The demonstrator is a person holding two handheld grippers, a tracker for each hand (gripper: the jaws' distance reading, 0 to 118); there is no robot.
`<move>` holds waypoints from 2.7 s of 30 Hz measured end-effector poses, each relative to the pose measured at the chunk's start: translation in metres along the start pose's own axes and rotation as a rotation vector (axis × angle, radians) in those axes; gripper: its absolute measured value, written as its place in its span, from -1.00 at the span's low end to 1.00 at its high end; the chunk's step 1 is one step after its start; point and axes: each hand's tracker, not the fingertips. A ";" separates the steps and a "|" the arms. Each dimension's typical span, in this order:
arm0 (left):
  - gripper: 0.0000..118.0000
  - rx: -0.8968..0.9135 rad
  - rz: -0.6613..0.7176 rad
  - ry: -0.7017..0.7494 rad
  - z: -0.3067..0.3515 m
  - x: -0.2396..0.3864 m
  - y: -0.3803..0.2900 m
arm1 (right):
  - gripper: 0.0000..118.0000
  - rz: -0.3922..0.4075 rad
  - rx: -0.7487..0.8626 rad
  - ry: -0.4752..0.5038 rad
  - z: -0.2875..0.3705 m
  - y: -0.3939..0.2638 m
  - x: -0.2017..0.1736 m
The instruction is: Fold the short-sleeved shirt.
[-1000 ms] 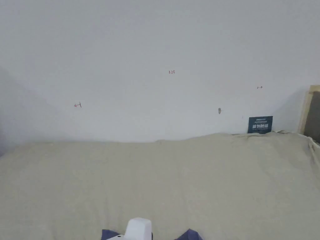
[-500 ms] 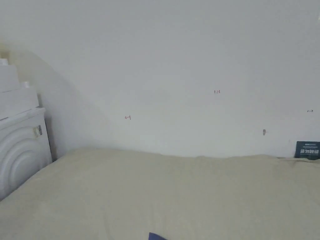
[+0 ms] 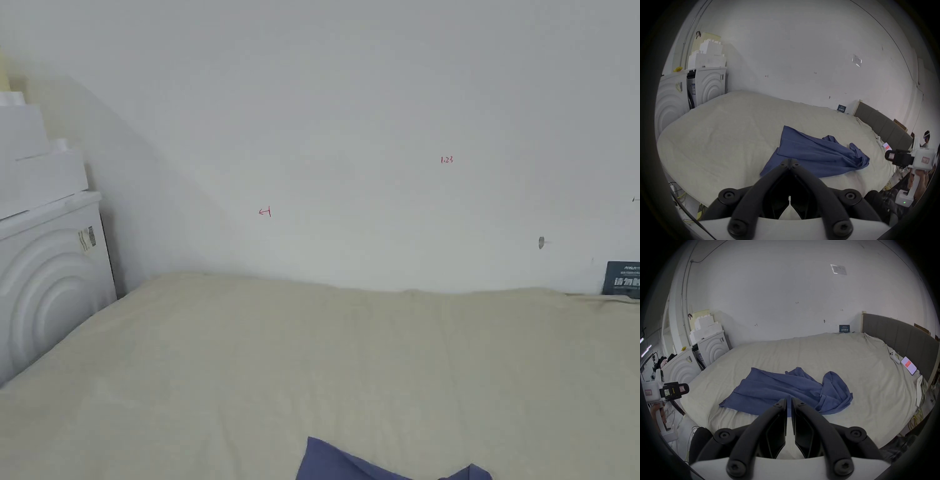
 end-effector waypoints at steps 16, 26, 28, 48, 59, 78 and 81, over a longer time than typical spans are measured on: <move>-1.00 -0.035 -0.052 -0.022 -0.028 0.006 0.010 | -0.91 -0.051 0.000 -0.003 -0.001 0.001 0.008; -1.00 -0.120 -0.199 -0.064 -0.144 0.016 0.052 | -0.91 -0.100 -0.018 -0.024 -0.011 -0.011 0.027; -0.80 -0.140 -0.246 -0.082 -0.183 0.019 0.065 | -0.91 -0.118 -0.023 -0.029 -0.014 -0.011 0.033; 0.66 -0.460 -0.313 0.036 -0.448 0.004 0.048 | -0.91 -0.211 -0.150 -0.200 -0.038 -0.022 0.095; -0.73 -0.397 -0.615 0.046 -0.429 0.045 0.029 | -0.90 -0.210 -0.160 -0.171 -0.056 -0.017 0.101; -0.79 -0.607 -0.478 0.071 -0.458 0.048 0.055 | 0.19 -0.038 -0.475 -0.205 -0.292 0.071 0.222; -0.79 -0.593 -0.466 0.059 -0.457 0.044 0.053 | 0.02 -0.041 -0.534 -0.174 -0.306 0.056 0.223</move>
